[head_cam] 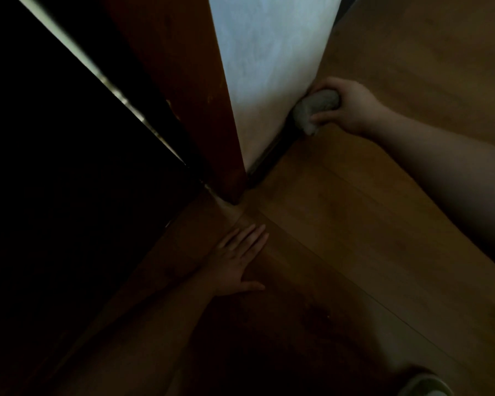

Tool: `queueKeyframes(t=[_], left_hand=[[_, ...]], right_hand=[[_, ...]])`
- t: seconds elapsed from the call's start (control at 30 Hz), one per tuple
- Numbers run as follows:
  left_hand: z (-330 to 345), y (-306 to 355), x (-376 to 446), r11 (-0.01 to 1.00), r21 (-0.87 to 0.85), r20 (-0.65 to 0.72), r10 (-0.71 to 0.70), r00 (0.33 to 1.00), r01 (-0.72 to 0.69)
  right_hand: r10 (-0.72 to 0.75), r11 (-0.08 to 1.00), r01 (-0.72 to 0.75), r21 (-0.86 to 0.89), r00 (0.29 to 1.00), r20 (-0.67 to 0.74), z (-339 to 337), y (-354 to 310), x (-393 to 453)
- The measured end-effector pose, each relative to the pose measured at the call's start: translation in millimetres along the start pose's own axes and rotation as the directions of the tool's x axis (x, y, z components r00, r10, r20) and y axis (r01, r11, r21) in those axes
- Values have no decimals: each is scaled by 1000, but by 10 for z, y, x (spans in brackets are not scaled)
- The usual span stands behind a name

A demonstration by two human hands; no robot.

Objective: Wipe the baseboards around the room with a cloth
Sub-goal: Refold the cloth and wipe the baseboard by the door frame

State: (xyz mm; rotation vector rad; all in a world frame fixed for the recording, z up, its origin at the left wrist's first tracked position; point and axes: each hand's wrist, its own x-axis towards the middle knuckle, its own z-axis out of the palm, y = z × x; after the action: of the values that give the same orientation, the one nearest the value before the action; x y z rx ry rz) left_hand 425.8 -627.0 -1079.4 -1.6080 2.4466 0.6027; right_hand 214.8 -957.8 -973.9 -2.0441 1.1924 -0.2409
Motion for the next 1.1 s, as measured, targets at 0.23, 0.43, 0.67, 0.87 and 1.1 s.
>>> queueKeyframes(t=[0.23,0.43,0.67,0.87,1.1], left_hand=[[-47,23,-15,1000,-16,60,-13,998,14],[-139,75,-9,999,-28,112,-33,993,36],[-306,112,74,998,53,63,37,997,-41],[-611,144,840,992,-73,161,116,980,-105],[-1091,203,2223,978,-121,161,-148,976,169]], right_hand=[[338,940,-325,102,864,-373,-416,348,164],[420,907,-391,154,827,-373,-117,630,-236],[519,855,-429,293,722,-458,268,978,-786],[428,903,-387,187,778,-460,403,1210,-964],[329,938,-327,114,739,-588,48,1522,-641]])
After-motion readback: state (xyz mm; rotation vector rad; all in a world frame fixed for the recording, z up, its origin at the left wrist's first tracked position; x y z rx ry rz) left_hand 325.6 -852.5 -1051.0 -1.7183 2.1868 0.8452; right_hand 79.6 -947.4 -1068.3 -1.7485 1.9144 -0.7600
